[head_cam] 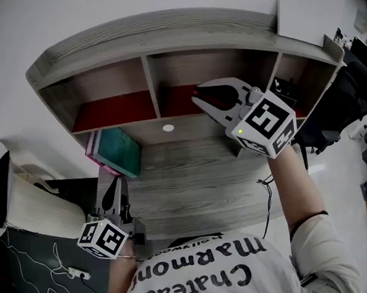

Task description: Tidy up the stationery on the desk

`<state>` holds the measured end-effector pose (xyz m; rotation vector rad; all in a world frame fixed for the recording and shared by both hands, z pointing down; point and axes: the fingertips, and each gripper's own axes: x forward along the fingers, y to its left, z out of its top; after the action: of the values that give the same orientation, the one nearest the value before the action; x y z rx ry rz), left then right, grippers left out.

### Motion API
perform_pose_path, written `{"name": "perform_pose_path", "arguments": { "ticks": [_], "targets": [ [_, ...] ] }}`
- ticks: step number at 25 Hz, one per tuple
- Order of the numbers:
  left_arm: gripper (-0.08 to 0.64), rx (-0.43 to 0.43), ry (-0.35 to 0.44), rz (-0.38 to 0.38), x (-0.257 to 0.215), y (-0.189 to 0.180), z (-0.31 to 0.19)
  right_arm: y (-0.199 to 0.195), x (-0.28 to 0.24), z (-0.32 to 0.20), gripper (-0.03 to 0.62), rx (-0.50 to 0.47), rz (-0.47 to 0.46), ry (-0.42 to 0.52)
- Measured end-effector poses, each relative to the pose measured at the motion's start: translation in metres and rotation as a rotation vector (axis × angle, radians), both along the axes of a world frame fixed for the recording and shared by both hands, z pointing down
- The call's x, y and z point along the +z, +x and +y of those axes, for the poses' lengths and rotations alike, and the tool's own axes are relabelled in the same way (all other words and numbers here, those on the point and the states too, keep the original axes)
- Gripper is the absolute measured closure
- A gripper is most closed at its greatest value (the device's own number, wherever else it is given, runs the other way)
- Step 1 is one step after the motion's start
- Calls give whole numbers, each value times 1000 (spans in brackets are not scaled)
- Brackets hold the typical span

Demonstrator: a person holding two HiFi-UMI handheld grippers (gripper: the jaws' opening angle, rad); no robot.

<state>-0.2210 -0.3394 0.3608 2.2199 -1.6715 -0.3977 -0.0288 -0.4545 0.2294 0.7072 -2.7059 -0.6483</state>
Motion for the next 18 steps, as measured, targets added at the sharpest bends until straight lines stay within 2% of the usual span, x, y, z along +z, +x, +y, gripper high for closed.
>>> {"name": "perform_pose_path", "arguments": {
  "ticks": [3, 9, 14, 18],
  "targets": [
    [546, 63, 9, 3, -9, 12, -10, 21, -10, 3, 538, 66, -118, -37],
    [546, 196, 30, 6, -27, 38, -19, 79, -8, 18, 538, 309, -298, -80],
    [546, 292, 14, -2, -23, 63, -14, 125, 12, 43, 537, 464, -396, -148],
    [546, 353, -13, 7, -10, 80, -4, 155, 33, 70, 537, 561, -410, -189]
  ]
}}
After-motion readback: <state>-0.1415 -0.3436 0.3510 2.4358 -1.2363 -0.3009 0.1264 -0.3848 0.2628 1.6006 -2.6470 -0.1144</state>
